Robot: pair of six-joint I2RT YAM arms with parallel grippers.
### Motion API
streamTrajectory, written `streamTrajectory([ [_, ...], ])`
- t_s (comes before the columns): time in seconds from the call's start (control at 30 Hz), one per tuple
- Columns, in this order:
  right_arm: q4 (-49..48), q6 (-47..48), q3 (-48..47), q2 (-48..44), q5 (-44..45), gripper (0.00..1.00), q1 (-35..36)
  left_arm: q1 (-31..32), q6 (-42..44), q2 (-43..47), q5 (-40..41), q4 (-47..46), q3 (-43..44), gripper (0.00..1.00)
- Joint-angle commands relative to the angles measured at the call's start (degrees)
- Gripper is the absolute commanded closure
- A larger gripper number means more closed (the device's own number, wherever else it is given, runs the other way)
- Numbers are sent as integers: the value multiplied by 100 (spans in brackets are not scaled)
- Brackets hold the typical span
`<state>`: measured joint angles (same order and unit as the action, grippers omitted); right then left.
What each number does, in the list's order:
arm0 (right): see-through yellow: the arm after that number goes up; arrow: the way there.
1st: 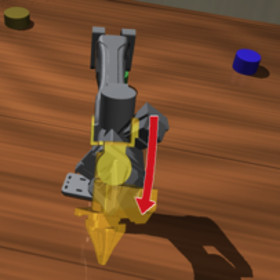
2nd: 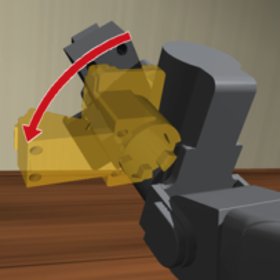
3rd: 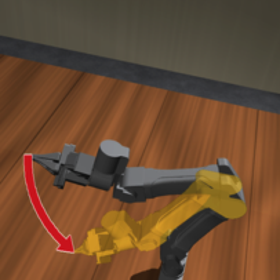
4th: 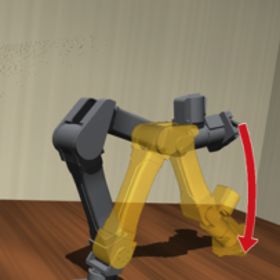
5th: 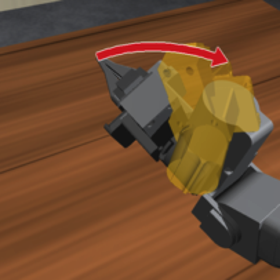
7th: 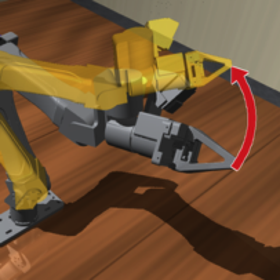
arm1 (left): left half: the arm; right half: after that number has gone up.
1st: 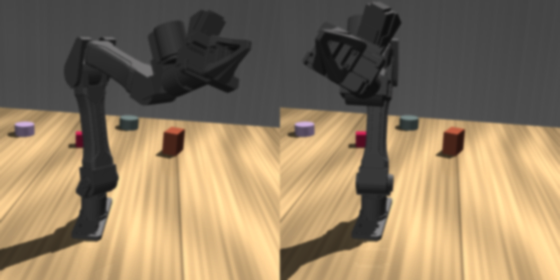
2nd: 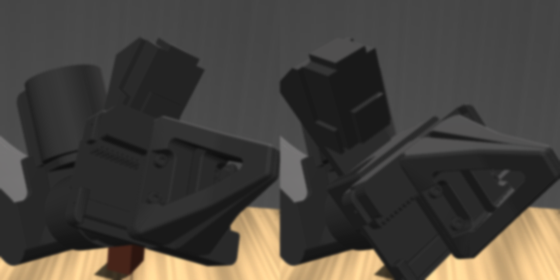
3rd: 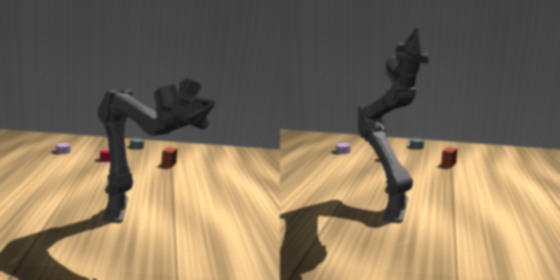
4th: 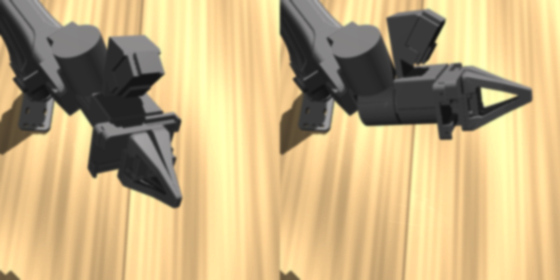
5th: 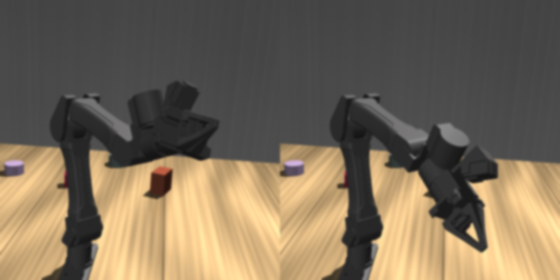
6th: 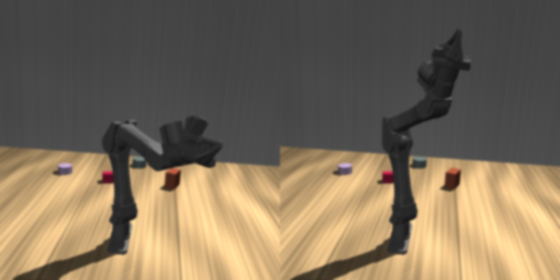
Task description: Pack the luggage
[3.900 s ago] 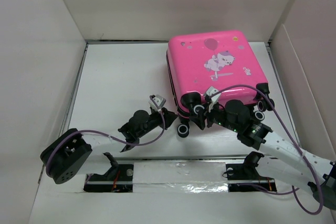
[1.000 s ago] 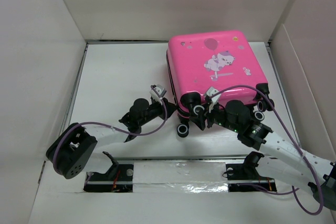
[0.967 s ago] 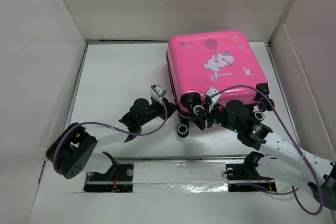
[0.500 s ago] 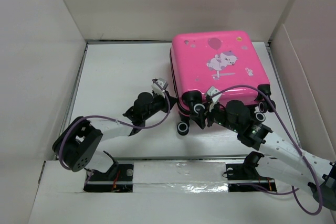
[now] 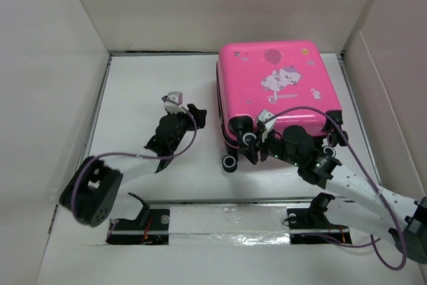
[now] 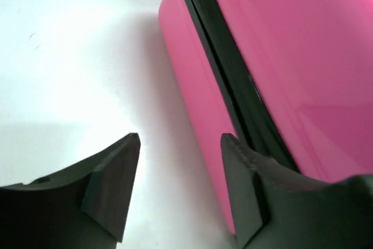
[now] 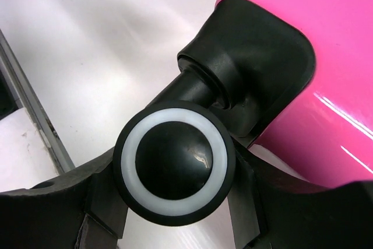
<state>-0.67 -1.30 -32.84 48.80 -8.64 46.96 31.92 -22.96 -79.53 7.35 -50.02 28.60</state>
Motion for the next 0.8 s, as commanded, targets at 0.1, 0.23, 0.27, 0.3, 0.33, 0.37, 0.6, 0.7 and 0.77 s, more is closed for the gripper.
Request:
streamTrajectory([
  [0.1, -1251, 7, -1266, 1613, -1297, 100, 357, 42, -1306, 2944, 881, 754, -916, 30],
  [0.23, -1051, 296, -3012, 2853, -1256, 78, 1128, 95, -1641, 4505, 1338, 2335, -681, 15],
  [0.27, -945, 332, -3209, 2985, -1019, 66, 1253, 95, -1659, 4751, 1443, 2983, -558, 12],
  [0.3, -883, 350, -3342, 3126, -825, 42, 1350, 95, -1659, 5145, 1462, 3294, -331, 12],
  [0.33, -769, 367, -3421, 3136, -588, 34, 1351, 95, -1711, 5314, 1514, 3540, -233, 11],
  [0.37, -716, 367, -3431, 3093, -507, 27, 1412, 95, -1799, 5481, 1523, 3882, -180, 10],
  [0.6, -22, 367, -2703, 1513, 1353, 0, 1412, 95, -1721, 6116, 918, 4254, 320, 1],
  [0.7, 426, 482, -2273, 449, 2523, 0, 1203, 95, -1501, 6011, 698, 4535, 750, 1],
  [0.77, 506, 543, -2061, -339, 2981, 0, 711, 95, -1396, 5984, 496, 4623, 901, 1],
])
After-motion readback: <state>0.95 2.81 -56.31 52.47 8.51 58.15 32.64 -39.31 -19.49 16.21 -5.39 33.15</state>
